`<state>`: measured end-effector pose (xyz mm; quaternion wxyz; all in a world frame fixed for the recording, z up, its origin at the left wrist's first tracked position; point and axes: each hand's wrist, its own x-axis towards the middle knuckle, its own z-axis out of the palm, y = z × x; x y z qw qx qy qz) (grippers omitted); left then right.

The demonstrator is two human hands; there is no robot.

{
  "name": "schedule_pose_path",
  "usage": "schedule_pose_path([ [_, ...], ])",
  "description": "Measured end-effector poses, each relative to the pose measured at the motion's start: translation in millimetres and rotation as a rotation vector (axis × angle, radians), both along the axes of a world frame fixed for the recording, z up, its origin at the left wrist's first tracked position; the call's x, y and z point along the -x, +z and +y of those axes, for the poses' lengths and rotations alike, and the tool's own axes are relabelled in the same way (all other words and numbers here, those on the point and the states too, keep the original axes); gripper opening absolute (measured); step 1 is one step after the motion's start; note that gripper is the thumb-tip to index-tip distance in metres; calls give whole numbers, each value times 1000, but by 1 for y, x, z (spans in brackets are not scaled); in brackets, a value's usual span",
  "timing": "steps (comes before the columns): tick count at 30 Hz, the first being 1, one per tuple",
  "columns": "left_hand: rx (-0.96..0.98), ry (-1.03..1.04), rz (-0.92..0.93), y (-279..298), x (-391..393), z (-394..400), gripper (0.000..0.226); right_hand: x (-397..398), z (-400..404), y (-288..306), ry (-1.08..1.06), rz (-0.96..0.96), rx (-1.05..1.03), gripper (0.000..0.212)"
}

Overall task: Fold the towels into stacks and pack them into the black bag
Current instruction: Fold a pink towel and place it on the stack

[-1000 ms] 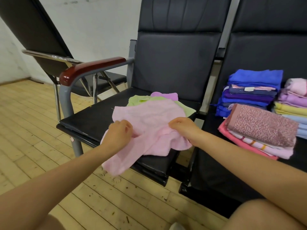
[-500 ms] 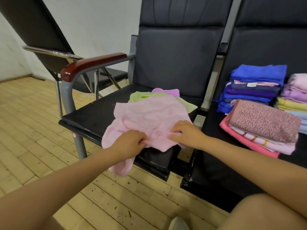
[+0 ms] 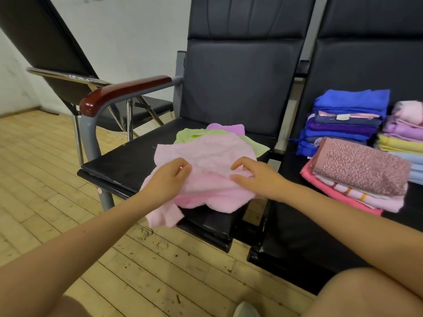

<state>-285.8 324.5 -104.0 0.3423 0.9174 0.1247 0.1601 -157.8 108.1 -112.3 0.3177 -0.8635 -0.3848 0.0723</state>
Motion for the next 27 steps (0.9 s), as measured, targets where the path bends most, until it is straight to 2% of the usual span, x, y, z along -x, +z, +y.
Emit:
schedule_pose_path([
  [2, -297, -22, 34, 2, 1, 10, 31, -1, -7, 8, 74, -160, 135, 37],
  [4, -537, -46, 85, 2, 2, 20, 48, -2, -8, 12, 121, -187, 122, 33],
  [5, -548, -57, 87, 3, 1, 25, 50, -2, -8, 13, 126, -145, 63, 24],
  [7, -434, -77, 89, 5, 0, 37, 46, -7, -7, 15, 109, -71, -33, 14],
  [12, -280, -48, 179, 0, 4, 68, 32, -26, -9, 16, 64, -64, 3, 37],
  [17, -222, 19, 135, -8, -4, 82, 19, -48, -3, 15, -15, -51, 81, 37],
  [23, -249, 155, 6, 0, -39, 95, 28, -92, 24, 41, -254, 44, -259, 42],
  [27, -220, 143, -7, -2, -70, 98, 23, -128, 42, 56, -341, -30, -276, 29],
])
